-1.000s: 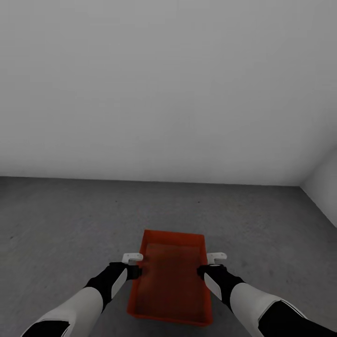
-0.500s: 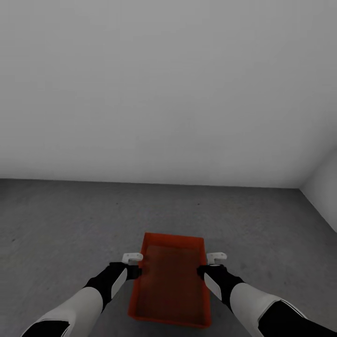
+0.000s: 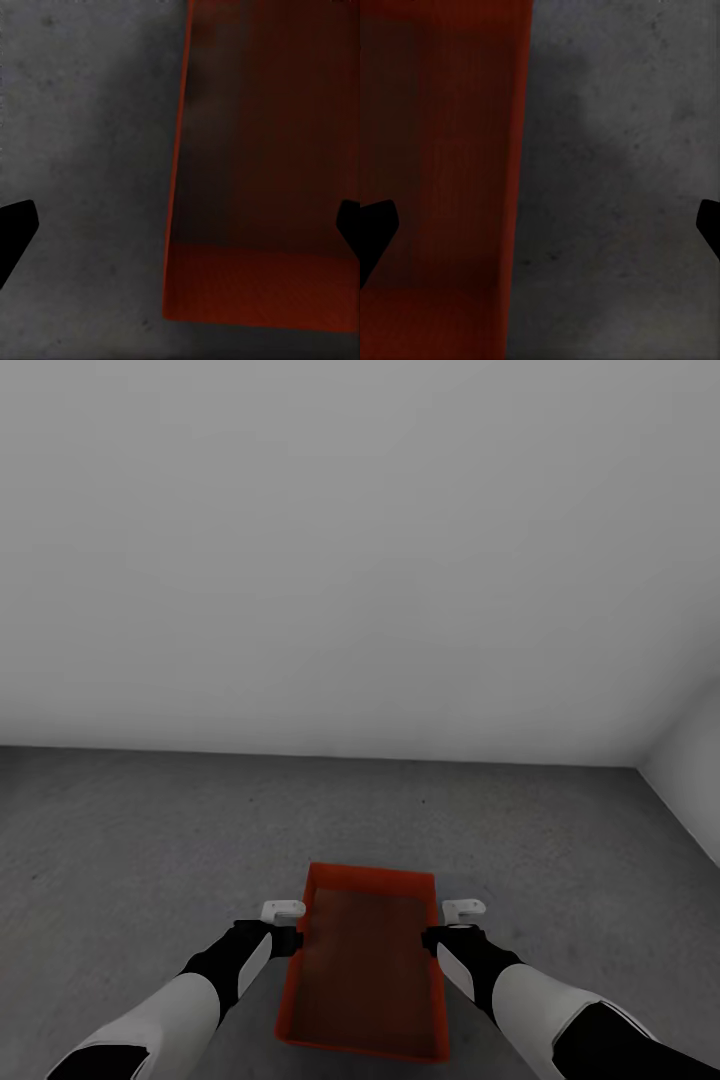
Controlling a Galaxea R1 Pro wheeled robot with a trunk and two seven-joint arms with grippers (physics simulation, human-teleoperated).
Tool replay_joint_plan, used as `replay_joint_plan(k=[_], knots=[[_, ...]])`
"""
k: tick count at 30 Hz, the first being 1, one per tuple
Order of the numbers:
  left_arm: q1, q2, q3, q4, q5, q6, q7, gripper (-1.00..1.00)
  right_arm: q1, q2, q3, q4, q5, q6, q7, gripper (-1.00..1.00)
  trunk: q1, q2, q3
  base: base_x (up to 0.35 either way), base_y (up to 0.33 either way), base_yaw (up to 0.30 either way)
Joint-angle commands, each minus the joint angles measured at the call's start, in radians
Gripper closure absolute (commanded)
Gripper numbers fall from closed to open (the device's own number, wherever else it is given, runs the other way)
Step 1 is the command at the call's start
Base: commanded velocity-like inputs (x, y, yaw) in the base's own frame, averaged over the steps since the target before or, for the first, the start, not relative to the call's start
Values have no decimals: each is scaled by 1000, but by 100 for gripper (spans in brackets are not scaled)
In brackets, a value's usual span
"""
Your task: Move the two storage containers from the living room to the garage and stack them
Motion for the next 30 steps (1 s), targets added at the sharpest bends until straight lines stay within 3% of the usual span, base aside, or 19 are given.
replay_joint_plan(k=[1,30], knots=[[0,0,1,-2,3,6,4,-100,0,0,8,-2,-6,7,-6,-100,-4,7,2,0,0,0],[0,-1,1,-2,3,6,4,-100,0,1,8,-2,-6,7,-5,-100,-115,210,93,0,0,0]])
